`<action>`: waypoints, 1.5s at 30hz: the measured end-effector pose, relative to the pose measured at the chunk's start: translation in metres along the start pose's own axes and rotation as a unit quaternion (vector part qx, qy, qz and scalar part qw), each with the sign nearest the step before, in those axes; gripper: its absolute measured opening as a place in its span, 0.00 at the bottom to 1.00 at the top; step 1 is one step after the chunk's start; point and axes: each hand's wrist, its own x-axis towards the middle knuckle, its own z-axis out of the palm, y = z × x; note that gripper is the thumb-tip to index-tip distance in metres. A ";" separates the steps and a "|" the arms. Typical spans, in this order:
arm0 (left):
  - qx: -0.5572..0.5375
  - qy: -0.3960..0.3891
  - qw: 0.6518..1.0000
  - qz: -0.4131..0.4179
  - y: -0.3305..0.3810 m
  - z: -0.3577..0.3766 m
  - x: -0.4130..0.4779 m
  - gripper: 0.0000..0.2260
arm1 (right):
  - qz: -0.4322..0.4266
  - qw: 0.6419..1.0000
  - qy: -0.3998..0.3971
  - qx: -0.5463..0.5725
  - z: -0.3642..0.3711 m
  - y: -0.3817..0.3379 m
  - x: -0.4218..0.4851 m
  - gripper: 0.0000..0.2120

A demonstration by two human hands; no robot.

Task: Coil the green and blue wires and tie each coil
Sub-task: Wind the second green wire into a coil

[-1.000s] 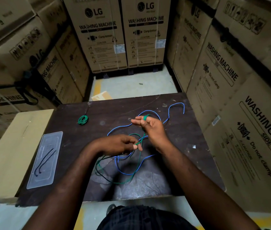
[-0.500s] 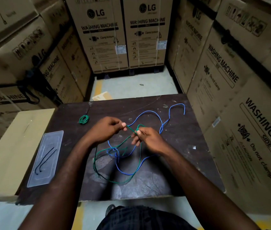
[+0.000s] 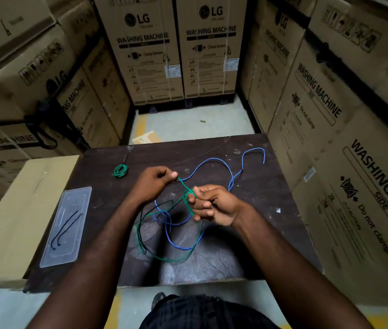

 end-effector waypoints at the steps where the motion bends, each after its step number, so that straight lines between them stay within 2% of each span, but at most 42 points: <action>1: -0.004 -0.003 1.000 0.000 -0.002 0.002 0.001 0.10 | 0.000 1.000 -0.006 0.028 0.001 -0.001 0.000 0.10; 4: -0.023 -0.024 0.999 0.000 -0.009 0.011 0.000 0.13 | -0.023 0.994 -0.016 0.108 0.006 -0.004 0.002 0.12; 7: -0.035 -0.034 0.999 -0.009 -0.011 0.017 -0.003 0.13 | -0.057 0.987 -0.001 0.148 0.005 -0.008 0.005 0.12; 10: -0.070 -0.054 0.996 -0.027 -0.014 0.021 -0.008 0.13 | -0.092 0.984 0.063 0.136 0.010 -0.012 0.006 0.11; 13: -0.080 -0.093 0.991 -0.044 -0.014 0.027 -0.015 0.14 | -0.149 0.968 0.114 0.164 0.013 -0.015 0.011 0.14; 16: -0.088 -0.119 0.988 -0.051 -0.011 0.031 -0.023 0.14 | -0.210 0.946 0.115 0.218 0.011 -0.021 0.017 0.16; 19: -0.100 -0.138 0.984 -0.043 -0.010 0.033 -0.027 0.13 | -0.257 0.935 0.110 0.221 0.009 -0.025 0.021 0.17; 22: -0.086 -0.164 0.982 -0.026 -0.007 0.034 -0.030 0.13 | -0.284 0.935 0.115 0.178 0.006 -0.023 0.029 0.16; 25: -0.064 -0.183 0.981 0.003 -0.002 0.032 -0.034 0.13 | -0.295 0.932 0.188 0.093 -0.003 -0.017 0.036 0.14; 28: -0.036 -0.185 0.982 0.028 -0.001 0.023 -0.034 0.11 | -0.294 0.911 0.277 -0.087 -0.008 -0.011 0.041 0.10; 31: -0.021 -0.186 0.981 0.044 -0.003 0.015 -0.034 0.12 | -0.238 0.861 0.332 -0.304 -0.019 -0.004 0.045 0.09; 35: 0.014 -0.158 0.985 0.065 -0.008 0.005 -0.031 0.11 | -0.134 0.830 0.310 -0.444 -0.030 0.007 0.042 0.09; 37: 0.032 -0.132 0.988 0.071 -0.009 0.001 -0.029 0.11 | -0.114 0.818 0.295 -0.480 -0.028 0.009 0.038 0.09; 40: 0.030 -0.075 0.993 0.084 -0.006 -0.009 -0.026 0.10 | -0.094 0.850 0.254 -0.451 -0.021 0.011 0.029 0.09; 45: 0.061 0.002 0.994 0.088 -0.014 -0.025 -0.016 0.10 | -0.075 0.869 0.176 -0.456 -0.018 0.014 0.021 0.13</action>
